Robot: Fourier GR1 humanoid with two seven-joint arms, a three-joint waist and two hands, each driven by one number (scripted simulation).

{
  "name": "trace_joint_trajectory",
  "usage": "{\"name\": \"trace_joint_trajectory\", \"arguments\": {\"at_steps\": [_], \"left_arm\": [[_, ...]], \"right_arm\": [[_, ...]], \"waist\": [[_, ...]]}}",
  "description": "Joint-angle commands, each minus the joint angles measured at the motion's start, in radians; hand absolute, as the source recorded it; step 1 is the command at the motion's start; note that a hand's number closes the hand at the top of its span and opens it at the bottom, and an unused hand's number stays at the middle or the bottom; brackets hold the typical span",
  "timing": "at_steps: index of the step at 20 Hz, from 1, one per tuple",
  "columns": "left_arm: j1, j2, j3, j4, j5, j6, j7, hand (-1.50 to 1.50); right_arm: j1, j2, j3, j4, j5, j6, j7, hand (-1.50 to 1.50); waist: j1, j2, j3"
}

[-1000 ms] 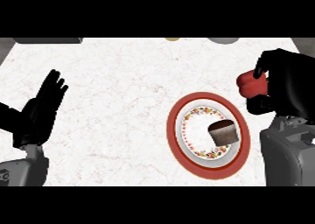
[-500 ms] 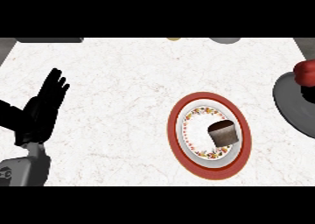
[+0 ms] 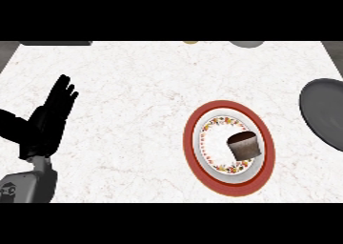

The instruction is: Pick the bell pepper from the plate and place it in the pan

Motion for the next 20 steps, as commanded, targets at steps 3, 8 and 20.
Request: {"name": "trace_joint_trajectory", "arguments": {"at_steps": [3, 8, 20], "left_arm": [[0.014, 0.012, 0.006, -0.026, 0.015, -0.019, 0.029, 0.00], [0.014, -0.015, -0.016, -0.026, -0.014, 0.008, 0.013, 0.00], [0.015, 0.004, 0.002, -0.035, 0.018, -0.030, 0.009, 0.00]], "right_arm": [[-0.021, -0.058, -0.026, 0.293, -0.088, -0.144, -0.194, 1.50], [-0.095, -0.127, -0.048, 0.648, -0.080, -0.315, -0.335, 1.50], [-0.169, -0.194, -0.128, 1.051, -0.144, -0.312, -0.336, -1.50]], "waist": [[0.005, 0.000, 0.000], [0.019, 0.006, 0.001], [0.026, 0.008, 0.002]]}}
